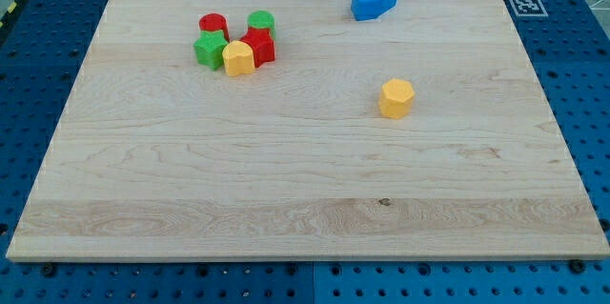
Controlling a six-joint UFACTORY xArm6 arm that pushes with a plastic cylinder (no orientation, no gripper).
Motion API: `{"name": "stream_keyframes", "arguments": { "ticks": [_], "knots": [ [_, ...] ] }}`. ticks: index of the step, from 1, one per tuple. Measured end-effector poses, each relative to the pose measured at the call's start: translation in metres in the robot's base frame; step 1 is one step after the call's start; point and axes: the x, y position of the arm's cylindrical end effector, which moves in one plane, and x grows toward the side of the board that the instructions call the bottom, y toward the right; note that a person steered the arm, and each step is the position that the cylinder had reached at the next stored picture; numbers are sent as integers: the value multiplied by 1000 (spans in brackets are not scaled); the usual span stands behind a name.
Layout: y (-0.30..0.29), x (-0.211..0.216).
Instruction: Slide the yellow hexagon towards the center
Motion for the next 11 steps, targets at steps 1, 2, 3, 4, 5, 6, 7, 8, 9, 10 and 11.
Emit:
{"name": "stream_keyframes", "arguments": {
  "ticks": [1,2,3,4,5,6,7,8,9,10,11],
  "knots": [
    [12,31],
    [63,55],
    [110,100],
    [129,155],
    [141,208],
    [141,242],
    [131,250],
    [112,250],
    [84,233],
    [48,216],
    [41,214]
  ]
}}
